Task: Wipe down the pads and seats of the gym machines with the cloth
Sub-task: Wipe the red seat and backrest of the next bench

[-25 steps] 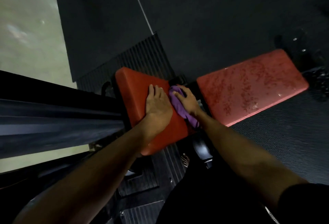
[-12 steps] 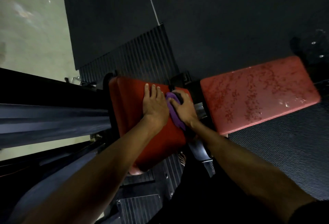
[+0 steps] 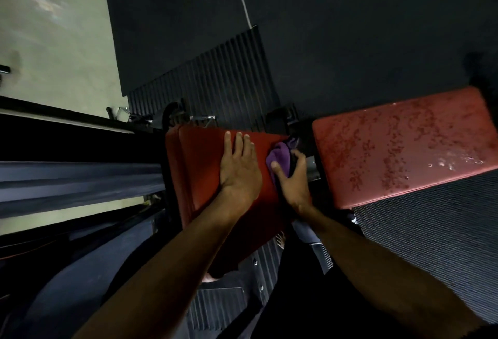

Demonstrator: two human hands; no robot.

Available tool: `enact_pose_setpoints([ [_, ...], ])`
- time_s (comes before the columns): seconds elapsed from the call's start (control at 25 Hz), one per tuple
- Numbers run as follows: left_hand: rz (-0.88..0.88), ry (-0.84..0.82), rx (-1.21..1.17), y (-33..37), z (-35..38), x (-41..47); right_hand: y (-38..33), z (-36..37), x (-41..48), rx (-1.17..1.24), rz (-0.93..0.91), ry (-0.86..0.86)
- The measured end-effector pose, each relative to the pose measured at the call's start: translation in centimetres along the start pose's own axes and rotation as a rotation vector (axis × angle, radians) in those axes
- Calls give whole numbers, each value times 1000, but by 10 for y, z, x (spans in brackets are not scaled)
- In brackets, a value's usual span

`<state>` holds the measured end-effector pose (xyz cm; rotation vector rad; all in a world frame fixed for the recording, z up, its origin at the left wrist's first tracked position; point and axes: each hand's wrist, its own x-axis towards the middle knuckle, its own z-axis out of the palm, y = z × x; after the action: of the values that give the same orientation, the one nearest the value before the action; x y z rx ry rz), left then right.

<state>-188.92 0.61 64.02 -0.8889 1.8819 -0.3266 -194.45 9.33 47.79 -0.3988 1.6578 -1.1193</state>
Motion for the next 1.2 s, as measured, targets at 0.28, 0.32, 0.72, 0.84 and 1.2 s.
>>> enact_pose_setpoints([
  [0.28, 14, 0, 9, 1, 0, 8, -58, 29, 46, -80, -243, -96],
  [0.32, 18, -6, 8, 0, -1, 11, -57, 32, 63, -104, -191, -107],
  [0.72, 11, 11, 130, 10, 14, 29, -80, 31, 121, -257, -125, -526],
  [0.84, 3, 23, 138, 12, 18, 32, -92, 46, 146, -443, -188, -654],
  [1.2, 11, 42, 87, 12, 19, 35, -85, 52, 150, -491, -67, -534],
])
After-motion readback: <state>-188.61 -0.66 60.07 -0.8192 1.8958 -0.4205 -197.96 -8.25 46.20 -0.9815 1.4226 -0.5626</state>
